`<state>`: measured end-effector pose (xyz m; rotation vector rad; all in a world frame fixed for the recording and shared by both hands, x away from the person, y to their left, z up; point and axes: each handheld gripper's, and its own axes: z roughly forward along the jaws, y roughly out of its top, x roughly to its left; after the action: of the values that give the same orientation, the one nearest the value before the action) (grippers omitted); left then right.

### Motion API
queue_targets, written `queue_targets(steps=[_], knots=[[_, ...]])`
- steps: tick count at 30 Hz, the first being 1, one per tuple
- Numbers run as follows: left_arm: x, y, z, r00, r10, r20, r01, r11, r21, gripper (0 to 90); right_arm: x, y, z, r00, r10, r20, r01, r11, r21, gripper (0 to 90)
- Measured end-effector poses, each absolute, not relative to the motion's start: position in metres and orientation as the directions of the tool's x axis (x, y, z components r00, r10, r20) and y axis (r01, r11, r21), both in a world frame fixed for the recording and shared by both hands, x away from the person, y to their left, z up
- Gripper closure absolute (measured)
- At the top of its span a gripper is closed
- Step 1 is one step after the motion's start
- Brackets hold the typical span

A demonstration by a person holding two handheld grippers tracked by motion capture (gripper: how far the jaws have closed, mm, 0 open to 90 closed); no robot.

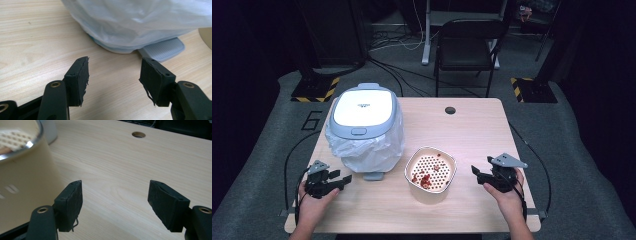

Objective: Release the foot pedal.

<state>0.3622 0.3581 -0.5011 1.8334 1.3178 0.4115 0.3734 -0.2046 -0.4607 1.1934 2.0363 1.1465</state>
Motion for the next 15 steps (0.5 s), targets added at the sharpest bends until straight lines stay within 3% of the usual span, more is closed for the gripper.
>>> queue_targets(steps=[10, 15], knots=[[0.366, 0.365, -0.514, 0.371, 0.917, -0.144, 0.626, -0.132, 0.768, 37.5, 0.376, -0.209, -0.493, -0.473, 0.881, -0.019, 0.489, 0.28, 0.826, 27.5], [0.368, 0.366, -0.519, 0.362, 0.924, -0.125, 0.629, -0.142, 0.764, 35.9, 0.379, -0.211, -0.505, -0.46, 0.888, 0.028, 0.52, 0.243, 0.819, 27.5]])
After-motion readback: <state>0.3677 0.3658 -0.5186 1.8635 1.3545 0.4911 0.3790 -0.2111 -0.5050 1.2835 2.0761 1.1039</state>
